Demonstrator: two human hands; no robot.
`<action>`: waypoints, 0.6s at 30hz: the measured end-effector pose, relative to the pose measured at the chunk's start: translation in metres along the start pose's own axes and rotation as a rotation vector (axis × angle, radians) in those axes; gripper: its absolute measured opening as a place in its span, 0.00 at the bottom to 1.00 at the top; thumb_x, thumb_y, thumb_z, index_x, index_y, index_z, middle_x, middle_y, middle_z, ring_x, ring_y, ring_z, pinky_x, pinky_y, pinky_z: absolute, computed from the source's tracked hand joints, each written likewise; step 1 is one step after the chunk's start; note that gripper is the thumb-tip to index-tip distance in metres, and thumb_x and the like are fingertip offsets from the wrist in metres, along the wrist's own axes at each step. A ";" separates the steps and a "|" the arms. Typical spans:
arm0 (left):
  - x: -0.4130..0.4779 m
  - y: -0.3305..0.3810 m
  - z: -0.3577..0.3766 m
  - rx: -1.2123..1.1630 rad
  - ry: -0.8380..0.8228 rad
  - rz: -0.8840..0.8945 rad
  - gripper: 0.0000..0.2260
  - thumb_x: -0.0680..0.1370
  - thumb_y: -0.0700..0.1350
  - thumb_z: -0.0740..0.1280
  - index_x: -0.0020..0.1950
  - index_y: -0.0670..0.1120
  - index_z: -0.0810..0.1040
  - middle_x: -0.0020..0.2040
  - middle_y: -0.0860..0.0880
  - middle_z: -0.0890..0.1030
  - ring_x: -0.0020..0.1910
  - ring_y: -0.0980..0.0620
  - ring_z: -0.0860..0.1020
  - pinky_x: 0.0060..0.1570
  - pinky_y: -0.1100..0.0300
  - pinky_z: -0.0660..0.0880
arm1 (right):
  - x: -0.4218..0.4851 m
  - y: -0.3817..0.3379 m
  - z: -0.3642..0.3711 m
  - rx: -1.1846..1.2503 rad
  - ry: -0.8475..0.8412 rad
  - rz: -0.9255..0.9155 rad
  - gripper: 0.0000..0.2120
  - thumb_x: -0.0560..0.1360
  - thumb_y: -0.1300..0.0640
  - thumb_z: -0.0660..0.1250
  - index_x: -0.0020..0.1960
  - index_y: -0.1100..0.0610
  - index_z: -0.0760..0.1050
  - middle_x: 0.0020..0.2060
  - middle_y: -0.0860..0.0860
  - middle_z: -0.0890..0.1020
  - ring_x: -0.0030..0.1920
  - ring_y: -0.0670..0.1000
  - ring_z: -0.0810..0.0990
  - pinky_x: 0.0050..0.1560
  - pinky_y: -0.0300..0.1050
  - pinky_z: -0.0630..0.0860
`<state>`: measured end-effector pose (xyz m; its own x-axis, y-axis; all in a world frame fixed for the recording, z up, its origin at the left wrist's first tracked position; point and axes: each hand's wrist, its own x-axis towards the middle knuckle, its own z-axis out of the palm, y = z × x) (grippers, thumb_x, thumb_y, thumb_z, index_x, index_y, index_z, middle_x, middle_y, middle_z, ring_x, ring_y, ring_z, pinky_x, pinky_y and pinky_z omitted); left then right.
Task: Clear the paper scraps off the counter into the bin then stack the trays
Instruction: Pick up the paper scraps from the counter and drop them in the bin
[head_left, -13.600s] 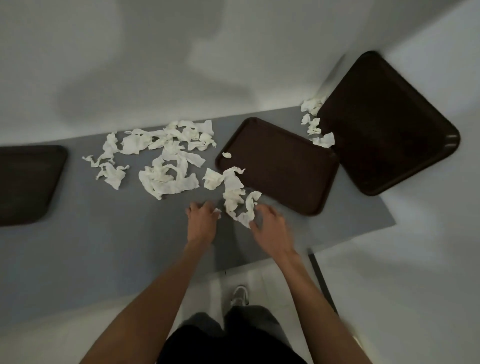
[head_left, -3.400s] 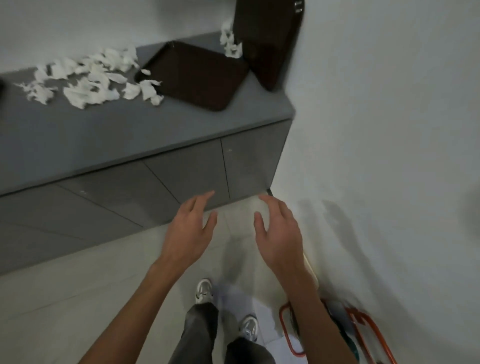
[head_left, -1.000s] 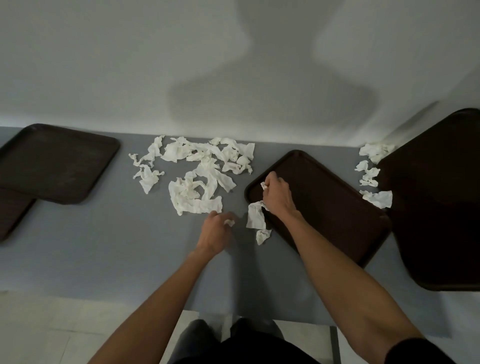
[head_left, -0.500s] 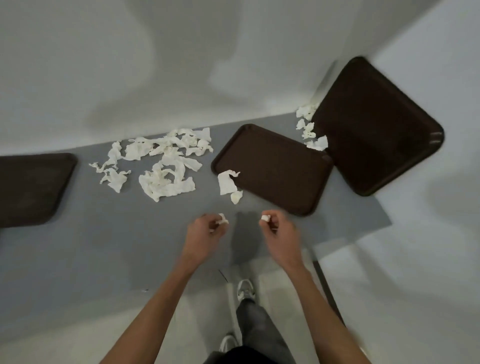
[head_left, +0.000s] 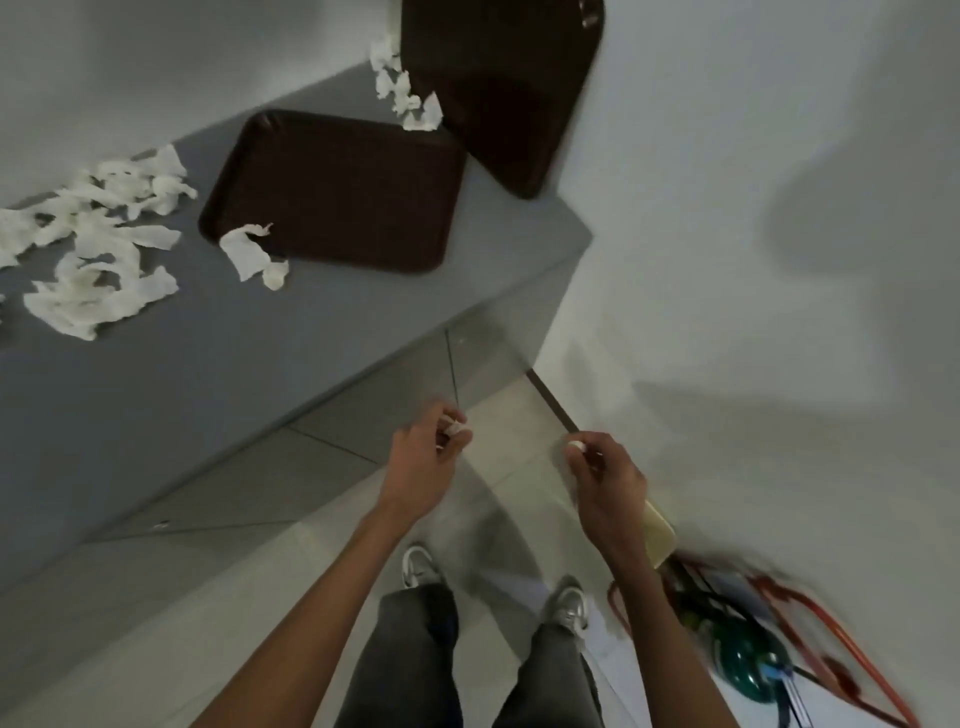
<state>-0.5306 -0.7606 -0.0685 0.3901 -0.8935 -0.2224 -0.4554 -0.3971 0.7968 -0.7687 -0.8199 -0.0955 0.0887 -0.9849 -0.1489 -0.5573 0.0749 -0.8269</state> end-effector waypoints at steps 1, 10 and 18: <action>-0.005 0.004 0.023 -0.006 -0.028 -0.012 0.04 0.80 0.47 0.72 0.50 0.51 0.78 0.39 0.56 0.84 0.38 0.61 0.82 0.39 0.71 0.74 | -0.003 0.023 -0.014 -0.006 0.017 0.030 0.03 0.82 0.53 0.70 0.55 0.50 0.82 0.47 0.45 0.85 0.47 0.39 0.83 0.47 0.26 0.72; -0.034 -0.002 0.242 -0.073 -0.120 -0.152 0.04 0.75 0.46 0.78 0.48 0.53 0.85 0.39 0.55 0.85 0.39 0.57 0.84 0.48 0.55 0.83 | 0.010 0.256 -0.087 -0.138 0.022 0.307 0.05 0.79 0.53 0.69 0.53 0.45 0.81 0.48 0.44 0.87 0.48 0.49 0.85 0.53 0.55 0.84; -0.012 -0.073 0.425 0.117 -0.233 -0.159 0.08 0.75 0.44 0.75 0.54 0.52 0.85 0.52 0.49 0.83 0.46 0.53 0.83 0.54 0.54 0.81 | 0.045 0.415 -0.059 -0.221 -0.168 0.420 0.09 0.77 0.62 0.70 0.54 0.50 0.78 0.53 0.54 0.85 0.56 0.59 0.82 0.52 0.41 0.68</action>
<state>-0.8419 -0.8104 -0.3628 0.2761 -0.8366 -0.4731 -0.4972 -0.5456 0.6746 -1.0448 -0.8426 -0.4134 -0.0589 -0.8368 -0.5444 -0.7331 0.4064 -0.5453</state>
